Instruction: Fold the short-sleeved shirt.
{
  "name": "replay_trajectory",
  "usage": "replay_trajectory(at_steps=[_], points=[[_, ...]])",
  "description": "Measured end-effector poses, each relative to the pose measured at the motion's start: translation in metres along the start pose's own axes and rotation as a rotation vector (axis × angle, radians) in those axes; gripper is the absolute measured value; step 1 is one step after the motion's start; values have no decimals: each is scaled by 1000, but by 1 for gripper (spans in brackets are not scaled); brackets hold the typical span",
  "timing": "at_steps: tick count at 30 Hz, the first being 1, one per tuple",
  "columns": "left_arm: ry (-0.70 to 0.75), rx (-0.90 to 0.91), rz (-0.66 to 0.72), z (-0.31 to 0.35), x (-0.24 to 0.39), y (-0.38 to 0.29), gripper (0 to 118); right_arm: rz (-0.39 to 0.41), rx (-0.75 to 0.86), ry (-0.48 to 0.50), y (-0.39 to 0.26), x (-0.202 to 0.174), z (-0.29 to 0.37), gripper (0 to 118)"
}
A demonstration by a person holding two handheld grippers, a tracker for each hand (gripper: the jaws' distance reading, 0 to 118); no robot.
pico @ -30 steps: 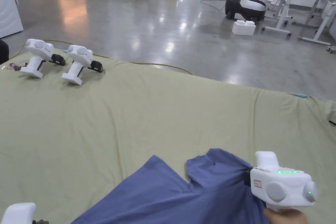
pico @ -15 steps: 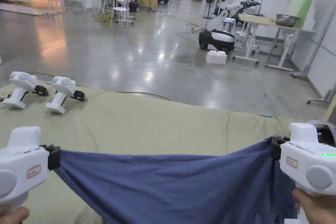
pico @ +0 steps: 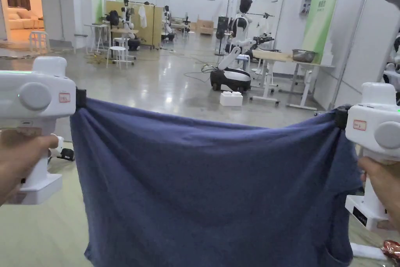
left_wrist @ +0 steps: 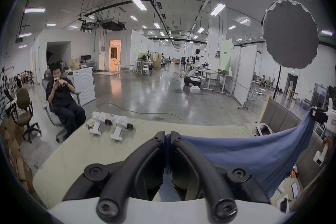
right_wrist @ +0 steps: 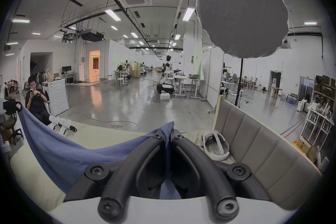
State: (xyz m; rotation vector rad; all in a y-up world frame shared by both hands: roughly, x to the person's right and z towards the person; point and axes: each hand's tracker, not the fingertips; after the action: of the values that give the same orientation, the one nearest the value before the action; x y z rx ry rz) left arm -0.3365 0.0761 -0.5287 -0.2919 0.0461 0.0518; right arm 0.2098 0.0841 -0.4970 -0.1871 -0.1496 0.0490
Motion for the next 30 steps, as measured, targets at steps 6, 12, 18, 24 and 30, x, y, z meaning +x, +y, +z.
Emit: replay_trajectory(at_steps=[6,12,18,24,30], points=[[33,30,11,-22,3,46,8,40,67,-24,46,-15,-22,5],[68,45,-33,-46,3,74,8,69,76,-39,65,-30,-50,5],[83,45,-55,-60,3,58,8,84,61,-36,40,-38,-58,5],[59,-4,-76,-62,-1,-6,8,82,18,-23,-8,-39,-54,5],[28,-65,-52,-41,-10,-73,8,89,-32,-13,-62,-35,-28,5]])
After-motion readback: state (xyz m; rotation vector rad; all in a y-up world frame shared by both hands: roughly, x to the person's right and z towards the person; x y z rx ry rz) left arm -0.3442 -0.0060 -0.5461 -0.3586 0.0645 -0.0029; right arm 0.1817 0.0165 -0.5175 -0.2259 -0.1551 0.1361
